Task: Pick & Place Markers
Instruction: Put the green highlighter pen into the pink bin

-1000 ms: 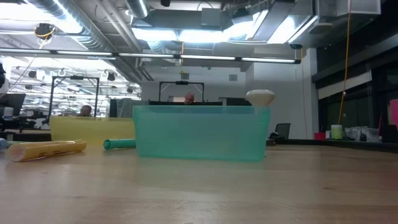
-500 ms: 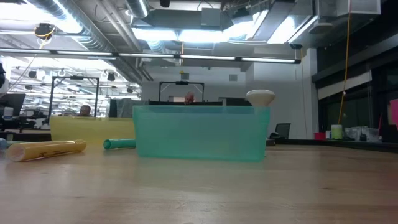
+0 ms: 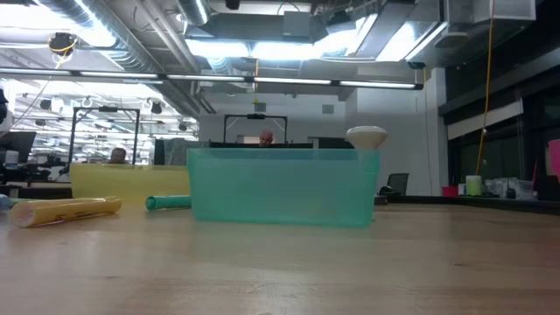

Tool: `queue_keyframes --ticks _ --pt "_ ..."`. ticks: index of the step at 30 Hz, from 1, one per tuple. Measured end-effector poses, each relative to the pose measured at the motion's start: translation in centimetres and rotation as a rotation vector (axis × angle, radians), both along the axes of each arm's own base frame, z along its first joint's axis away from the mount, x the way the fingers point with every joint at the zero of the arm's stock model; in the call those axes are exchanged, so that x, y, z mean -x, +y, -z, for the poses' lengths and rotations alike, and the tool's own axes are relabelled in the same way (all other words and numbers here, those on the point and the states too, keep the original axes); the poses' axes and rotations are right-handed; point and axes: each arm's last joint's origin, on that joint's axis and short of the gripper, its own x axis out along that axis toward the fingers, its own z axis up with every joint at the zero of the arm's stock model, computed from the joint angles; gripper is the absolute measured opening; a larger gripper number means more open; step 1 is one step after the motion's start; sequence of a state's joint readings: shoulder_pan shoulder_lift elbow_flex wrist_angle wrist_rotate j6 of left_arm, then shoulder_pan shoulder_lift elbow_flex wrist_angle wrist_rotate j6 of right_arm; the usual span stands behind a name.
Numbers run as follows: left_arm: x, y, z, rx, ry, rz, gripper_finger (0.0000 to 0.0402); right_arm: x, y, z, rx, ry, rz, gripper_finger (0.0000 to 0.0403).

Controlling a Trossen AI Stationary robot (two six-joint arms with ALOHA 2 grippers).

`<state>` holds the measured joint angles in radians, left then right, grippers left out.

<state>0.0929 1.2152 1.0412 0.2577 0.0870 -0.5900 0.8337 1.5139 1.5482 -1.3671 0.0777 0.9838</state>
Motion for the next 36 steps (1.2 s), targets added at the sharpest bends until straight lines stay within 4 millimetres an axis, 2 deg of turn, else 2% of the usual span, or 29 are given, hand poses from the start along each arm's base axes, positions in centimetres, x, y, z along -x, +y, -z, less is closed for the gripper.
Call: queue_keyframes --ticks 8,15,21,27,36 --pt "0.0 -0.2 0.0 -0.004 0.001 0.047 0.0267 0.1 3.1 2.3 0.003 0.056 0.234 0.0058" --pt "0.0 -0.4 0.0 0.013 0.001 0.074 0.0267 -0.1 5.3 5.0 0.073 0.109 0.232 0.0058" --pt "0.0 -0.5 0.0 0.012 0.001 0.080 0.0267 -0.4 6.4 6.6 0.139 0.126 0.063 0.0058" --pt "0.0 -0.7 0.0 0.012 0.001 0.083 0.0267 -0.2 6.8 7.3 0.189 0.167 -0.178 0.0058" --pt "-0.1 -1.3 0.0 -0.006 0.001 0.106 0.0267 1.5 7.2 7.3 0.184 0.253 -0.830 0.0058"
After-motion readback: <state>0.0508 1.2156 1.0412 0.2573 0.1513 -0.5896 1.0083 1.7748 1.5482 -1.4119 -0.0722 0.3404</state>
